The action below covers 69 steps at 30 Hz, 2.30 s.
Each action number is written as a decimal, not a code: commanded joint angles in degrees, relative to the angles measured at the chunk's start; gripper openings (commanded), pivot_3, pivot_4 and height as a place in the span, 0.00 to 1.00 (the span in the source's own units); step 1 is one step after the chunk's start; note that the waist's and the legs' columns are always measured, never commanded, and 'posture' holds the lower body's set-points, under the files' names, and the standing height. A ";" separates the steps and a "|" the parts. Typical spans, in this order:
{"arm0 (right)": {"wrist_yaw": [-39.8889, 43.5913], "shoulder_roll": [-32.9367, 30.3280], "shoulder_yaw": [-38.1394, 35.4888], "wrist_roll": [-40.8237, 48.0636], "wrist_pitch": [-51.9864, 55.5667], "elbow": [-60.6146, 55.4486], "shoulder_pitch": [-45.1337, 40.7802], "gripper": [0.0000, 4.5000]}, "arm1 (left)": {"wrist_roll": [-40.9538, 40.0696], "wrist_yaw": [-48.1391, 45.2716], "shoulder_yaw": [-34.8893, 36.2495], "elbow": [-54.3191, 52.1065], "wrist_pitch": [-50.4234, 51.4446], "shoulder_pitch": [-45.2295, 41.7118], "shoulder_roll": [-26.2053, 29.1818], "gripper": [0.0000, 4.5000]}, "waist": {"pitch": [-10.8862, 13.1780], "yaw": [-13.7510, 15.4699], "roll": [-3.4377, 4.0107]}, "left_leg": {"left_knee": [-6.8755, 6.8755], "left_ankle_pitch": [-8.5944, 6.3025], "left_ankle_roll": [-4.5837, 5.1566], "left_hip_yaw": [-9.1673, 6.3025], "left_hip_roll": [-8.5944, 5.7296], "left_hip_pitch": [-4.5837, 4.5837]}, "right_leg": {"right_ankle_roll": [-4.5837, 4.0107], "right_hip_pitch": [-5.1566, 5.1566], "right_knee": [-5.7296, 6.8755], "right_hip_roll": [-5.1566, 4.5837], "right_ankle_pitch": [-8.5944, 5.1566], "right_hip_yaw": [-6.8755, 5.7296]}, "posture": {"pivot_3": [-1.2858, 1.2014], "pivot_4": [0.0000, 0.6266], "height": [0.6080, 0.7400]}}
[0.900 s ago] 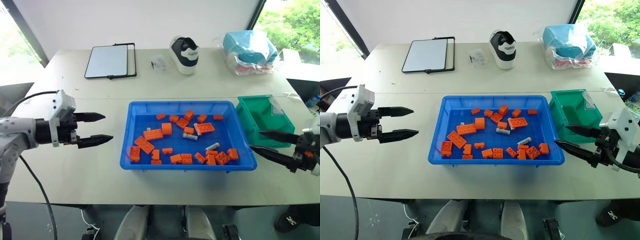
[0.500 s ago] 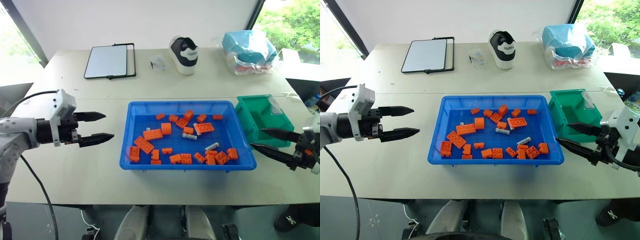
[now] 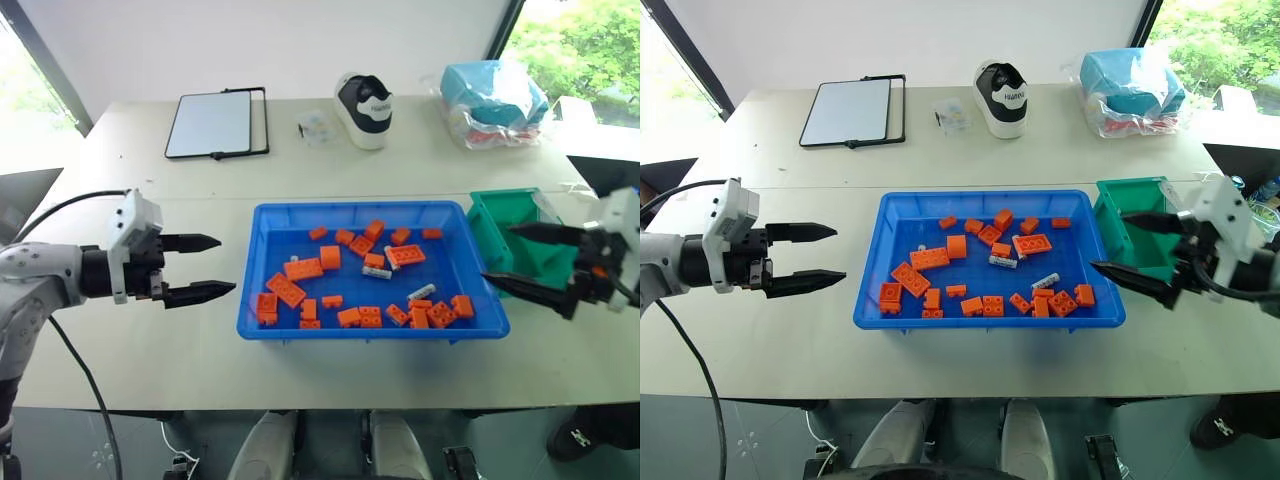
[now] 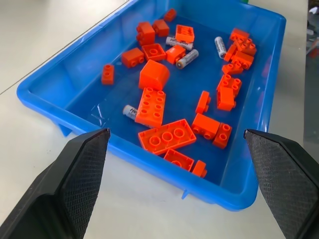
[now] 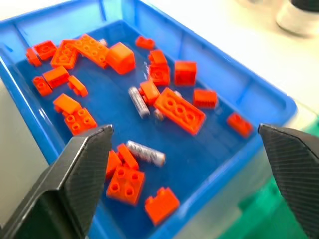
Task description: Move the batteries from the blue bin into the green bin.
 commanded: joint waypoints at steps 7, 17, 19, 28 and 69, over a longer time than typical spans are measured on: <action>11.04 17.52 42.73 -21.70 -10.20 17.48 -38.65 1.00 | -0.98 -3.22 1.24 -1.68 -1.23 0.02 1.96 1.00 | 0.07 -2.98 -0.10 | -0.10 0.03 -0.02 0.12 0.06 0.11 | 0.11 -0.09 0.07 0.07 0.10 0.04 | 0.52 0.24 0.93; 16.81 35.74 57.90 -39.36 -26.89 45.78 -51.98 1.00 | -3.63 -0.68 5.36 -6.23 0.96 4.38 1.39 1.00 | 0.15 -2.49 -0.22 | -0.13 0.10 -0.25 0.09 0.00 0.00 | 0.21 -0.27 0.22 0.25 0.30 0.04 | 0.52 0.24 0.93; 16.35 38.40 58.08 -41.07 -28.53 49.38 -53.04 1.00 | -4.32 0.12 6.37 -7.04 1.40 5.44 1.29 1.00 | 0.15 -2.50 -0.21 | -0.14 0.14 -0.32 0.04 0.03 0.02 | 0.16 -0.29 0.26 0.31 0.34 0.04 | 0.52 0.24 0.93; 15.10 46.10 56.15 -44.55 -32.13 57.47 -55.59 1.00 | -6.84 3.36 8.78 -8.80 2.45 7.35 0.71 1.00 | 0.15 -2.61 -0.21 | -0.24 0.49 -0.90 -0.16 0.67 0.42 | -0.46 -0.17 0.39 1.10 0.69 0.05 | 0.52 0.24 0.93; 5.40 34.03 42.03 -43.07 -9.52 34.19 -46.46 0.98 | -5.08 3.29 0.99 -3.48 1.00 -1.74 -0.94 1.00 | 0.18 -3.94 -0.24 | -0.37 0.56 -1.03 0.03 0.79 0.46 | -0.62 -0.52 0.95 1.09 0.59 0.24 | 0.52 0.24 0.93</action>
